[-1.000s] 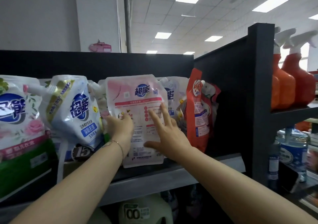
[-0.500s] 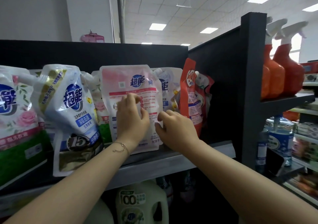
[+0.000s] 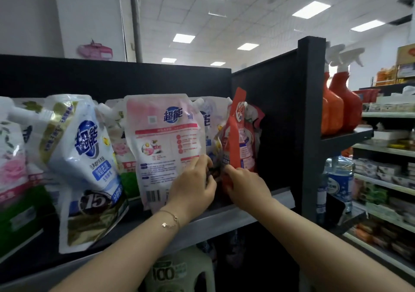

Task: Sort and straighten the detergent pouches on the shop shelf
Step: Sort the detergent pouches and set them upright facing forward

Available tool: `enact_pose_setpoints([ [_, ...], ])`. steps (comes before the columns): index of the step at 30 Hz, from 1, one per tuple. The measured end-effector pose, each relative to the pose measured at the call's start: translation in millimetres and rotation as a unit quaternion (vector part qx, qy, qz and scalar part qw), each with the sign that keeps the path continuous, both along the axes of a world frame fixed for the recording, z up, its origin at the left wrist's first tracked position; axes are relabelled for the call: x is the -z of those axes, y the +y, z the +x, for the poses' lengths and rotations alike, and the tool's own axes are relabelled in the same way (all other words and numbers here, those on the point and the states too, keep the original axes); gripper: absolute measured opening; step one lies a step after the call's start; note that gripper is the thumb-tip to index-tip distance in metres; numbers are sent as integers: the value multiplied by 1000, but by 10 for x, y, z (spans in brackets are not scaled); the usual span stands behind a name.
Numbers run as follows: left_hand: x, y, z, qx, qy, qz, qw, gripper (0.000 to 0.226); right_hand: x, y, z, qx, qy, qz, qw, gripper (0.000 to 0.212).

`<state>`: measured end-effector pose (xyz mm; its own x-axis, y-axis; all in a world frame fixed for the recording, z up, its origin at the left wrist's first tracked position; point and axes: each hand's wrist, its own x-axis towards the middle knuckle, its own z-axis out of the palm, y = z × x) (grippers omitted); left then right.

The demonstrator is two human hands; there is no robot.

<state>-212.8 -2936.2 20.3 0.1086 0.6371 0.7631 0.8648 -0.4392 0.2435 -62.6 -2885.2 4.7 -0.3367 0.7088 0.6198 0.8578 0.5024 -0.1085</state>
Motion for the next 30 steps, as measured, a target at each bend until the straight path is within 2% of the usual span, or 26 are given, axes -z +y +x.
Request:
enact_pose_setpoints([
  [6,50,-162,-131,1,19,-43,999,16,-146,39,81,61,53,-104,991,29],
  [13,33,-290,-295,-21,33,-66,997,10,-196,-48,96,141,7,-89,986,31],
  [16,7,-316,-328,-29,35,-88,995,10,-193,-179,-85,84,1,-62,995,17],
  [22,-59,-451,-502,-88,58,-136,985,17,-243,-467,-442,-50,17,-29,998,23],
  [27,-120,-666,-626,-122,50,-117,984,20,-323,-687,-709,-117,28,-21,993,26],
  [30,-150,-805,-678,-122,15,-96,988,18,-319,-767,-878,-152,83,-49,984,20],
])
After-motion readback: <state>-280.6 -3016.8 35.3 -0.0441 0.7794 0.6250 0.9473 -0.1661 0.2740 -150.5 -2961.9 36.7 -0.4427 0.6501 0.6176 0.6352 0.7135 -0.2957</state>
